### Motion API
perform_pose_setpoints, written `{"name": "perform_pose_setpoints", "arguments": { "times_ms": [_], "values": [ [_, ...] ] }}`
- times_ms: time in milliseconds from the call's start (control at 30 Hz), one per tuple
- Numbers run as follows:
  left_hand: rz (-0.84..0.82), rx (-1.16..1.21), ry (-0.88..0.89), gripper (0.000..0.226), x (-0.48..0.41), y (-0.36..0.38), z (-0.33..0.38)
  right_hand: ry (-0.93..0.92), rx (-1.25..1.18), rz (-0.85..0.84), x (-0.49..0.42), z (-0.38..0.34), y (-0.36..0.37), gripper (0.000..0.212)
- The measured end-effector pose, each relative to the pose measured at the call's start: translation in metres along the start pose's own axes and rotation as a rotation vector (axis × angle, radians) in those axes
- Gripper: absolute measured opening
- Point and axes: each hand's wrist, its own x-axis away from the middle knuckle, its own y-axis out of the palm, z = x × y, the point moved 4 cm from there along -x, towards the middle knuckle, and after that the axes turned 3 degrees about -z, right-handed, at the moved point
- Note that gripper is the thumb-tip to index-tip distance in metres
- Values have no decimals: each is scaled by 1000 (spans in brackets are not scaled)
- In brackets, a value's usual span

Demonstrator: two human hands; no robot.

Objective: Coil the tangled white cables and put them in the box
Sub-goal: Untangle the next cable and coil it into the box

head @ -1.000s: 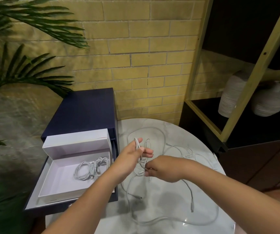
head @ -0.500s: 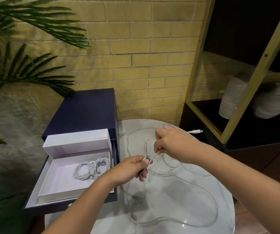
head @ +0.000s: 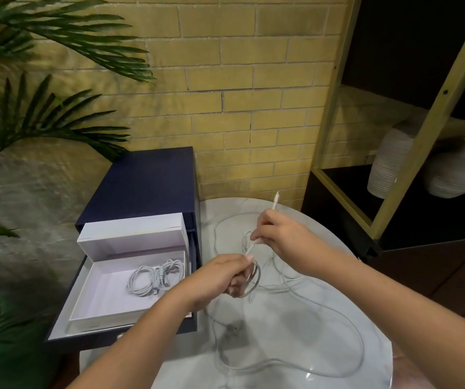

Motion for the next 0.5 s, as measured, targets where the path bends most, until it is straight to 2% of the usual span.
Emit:
{"name": "perform_pose_setpoints", "arguments": {
  "times_ms": [100,233,333,500],
  "values": [
    [60,106,-3,41,1,-2,2,149,-343,6,4,4,6,13],
    [109,246,-16,45,1,-5,3,355,-818,-145,14,9,23,23],
    [124,305,-11,47,-1,-7,3,349,-920,-253,19,1,33,30],
    [113,278,3,47,-4,-6,0,380,-954,-231,18,-5,42,19]
  ]
}}
